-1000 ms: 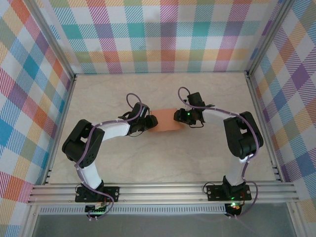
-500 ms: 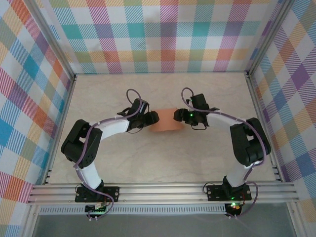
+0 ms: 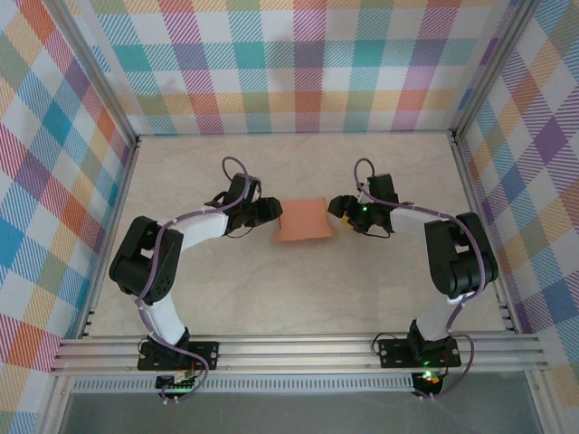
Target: Fold the paper box
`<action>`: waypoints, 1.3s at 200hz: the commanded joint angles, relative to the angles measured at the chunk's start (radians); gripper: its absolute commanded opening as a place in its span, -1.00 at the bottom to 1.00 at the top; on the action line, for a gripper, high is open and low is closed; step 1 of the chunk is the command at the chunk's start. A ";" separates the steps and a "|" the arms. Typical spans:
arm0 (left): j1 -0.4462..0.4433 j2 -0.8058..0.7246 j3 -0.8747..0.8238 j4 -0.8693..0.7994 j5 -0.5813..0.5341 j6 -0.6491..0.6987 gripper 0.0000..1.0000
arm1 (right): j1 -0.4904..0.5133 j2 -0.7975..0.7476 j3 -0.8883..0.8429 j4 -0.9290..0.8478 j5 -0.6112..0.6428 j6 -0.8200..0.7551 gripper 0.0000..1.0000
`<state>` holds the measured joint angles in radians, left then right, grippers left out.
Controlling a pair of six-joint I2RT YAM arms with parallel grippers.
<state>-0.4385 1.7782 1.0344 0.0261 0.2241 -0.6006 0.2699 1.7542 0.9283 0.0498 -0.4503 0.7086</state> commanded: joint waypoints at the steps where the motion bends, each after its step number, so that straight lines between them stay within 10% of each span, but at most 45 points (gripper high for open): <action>1: 0.016 0.047 -0.002 0.061 0.087 0.013 -0.14 | 0.003 0.021 0.004 0.056 -0.070 0.028 0.35; 260: 0.146 0.068 -0.180 0.212 0.183 -0.046 -0.48 | 0.037 0.231 0.087 0.298 -0.360 0.173 0.45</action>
<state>-0.3210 1.8168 0.8902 0.2745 0.4065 -0.6315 0.2947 1.9705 0.9913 0.3019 -0.7612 0.8574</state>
